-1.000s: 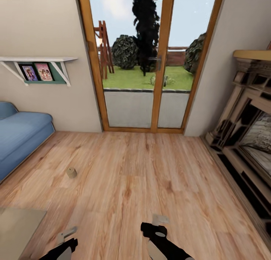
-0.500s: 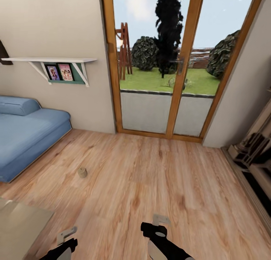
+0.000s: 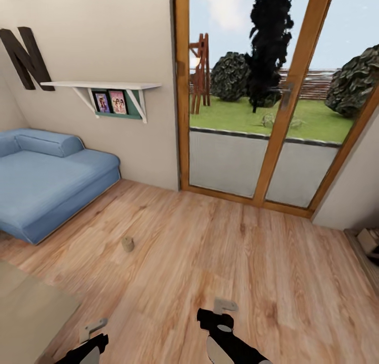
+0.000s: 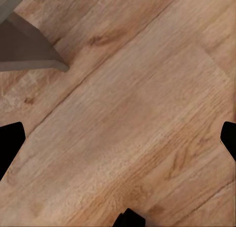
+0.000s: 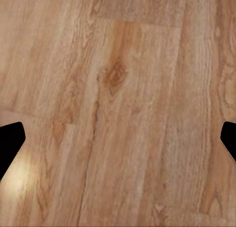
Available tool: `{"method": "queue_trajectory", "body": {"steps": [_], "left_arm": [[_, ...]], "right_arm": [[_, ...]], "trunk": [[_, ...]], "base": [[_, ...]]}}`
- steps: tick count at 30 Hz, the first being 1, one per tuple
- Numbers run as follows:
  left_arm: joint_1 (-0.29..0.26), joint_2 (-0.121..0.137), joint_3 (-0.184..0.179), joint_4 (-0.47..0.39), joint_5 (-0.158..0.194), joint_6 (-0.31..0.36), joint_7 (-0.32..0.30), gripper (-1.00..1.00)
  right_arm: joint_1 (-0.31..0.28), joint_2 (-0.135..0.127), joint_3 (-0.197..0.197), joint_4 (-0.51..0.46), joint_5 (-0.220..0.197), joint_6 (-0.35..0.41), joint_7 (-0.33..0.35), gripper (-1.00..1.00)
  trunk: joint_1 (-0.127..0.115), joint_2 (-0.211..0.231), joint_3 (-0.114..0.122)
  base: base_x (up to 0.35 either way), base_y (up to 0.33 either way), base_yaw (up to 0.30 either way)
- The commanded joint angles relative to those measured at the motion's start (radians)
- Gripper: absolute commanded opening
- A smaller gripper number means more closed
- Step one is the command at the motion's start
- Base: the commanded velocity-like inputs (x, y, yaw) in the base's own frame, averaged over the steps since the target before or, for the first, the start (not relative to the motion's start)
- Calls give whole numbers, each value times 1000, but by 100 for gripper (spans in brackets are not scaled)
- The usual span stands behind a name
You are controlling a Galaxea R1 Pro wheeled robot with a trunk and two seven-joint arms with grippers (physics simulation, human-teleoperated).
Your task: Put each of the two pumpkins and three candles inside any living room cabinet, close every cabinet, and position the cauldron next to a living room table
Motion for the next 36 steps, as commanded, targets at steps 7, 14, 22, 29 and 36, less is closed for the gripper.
{"method": "queue_trajectory", "body": {"steps": [7, 14, 22, 29, 36], "left_arm": [[0, 0, -9, 0, 9, -3, 4, 100], [0, 0, -9, 0, 9, -4, 4, 100], [1, -14, -10, 0, 9, -4, 4, 100], [1, -15, -10, 0, -2, -6, 4, 100], [7, -15, -10, 0, -23, -39, 4, 100]], "right_arm": [[-1, 0, 8, 1, -10, -10, -5, 100], [-1, 0, 9, 1, -9, -10, -5, 100], [-1, 0, 9, 1, -10, -10, -5, 100], [-1, 0, 7, 56, -10, -32, -13, 100], [-1, 0, 7, 114, -5, -43, -19, 100]], "trunk": [[0, 0, 3], [0, 0, 6], [0, 0, 10], [0, 0, 14], [0, 0, 17]], "base": [[267, -236, 290], [259, -243, 290], [254, -236, 290], [203, -166, 290], [49, -62, 256]]}}
